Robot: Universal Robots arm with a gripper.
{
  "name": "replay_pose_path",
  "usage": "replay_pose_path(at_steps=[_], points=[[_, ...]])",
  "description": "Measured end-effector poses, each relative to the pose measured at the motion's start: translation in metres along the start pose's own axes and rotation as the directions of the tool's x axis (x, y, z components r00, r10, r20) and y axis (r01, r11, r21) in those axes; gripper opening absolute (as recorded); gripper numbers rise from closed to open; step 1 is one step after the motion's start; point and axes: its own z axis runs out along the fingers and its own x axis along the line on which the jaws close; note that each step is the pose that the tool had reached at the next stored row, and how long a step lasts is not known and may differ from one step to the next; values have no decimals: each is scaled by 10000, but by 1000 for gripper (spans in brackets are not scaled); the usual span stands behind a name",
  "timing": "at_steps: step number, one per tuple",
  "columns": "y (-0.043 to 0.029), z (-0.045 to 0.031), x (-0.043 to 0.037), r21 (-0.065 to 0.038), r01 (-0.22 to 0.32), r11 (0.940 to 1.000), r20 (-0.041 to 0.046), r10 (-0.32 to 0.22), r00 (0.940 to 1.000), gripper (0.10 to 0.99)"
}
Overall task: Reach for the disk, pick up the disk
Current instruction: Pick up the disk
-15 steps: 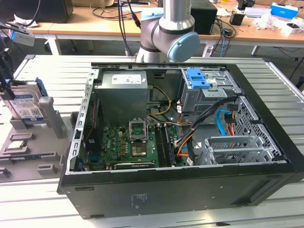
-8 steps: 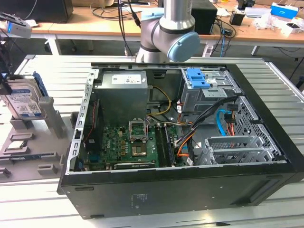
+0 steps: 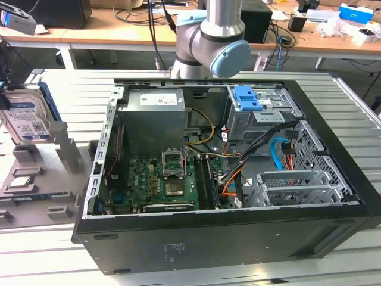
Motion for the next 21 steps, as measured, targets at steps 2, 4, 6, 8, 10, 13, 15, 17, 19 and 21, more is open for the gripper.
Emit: replay_pose_path(at_steps=[2,4,6,8,10,13,15,17,19,21], points=[[-4,-65,0,-1,0,10000,-1,0,10000,369],[-7,-133,1,0,-1,10000,0,1,10000,369],[-12,-207,1,0,0,10000,0,0,10000,369],[-14,-242,2,-1,-1,10000,0,1,10000,369],[-16,-274,2,0,-1,10000,0,1,10000,369],[-21,-350,3,0,0,10000,0,0,10000,369],[-23,-393,3,0,0,10000,0,0,10000,369],[-26,-446,3,-1,0,10000,0,0,10000,369],[-29,-490,4,-1,0,10000,-1,0,10000,369],[-31,-531,4,-1,-1,10000,0,1,10000,369]])
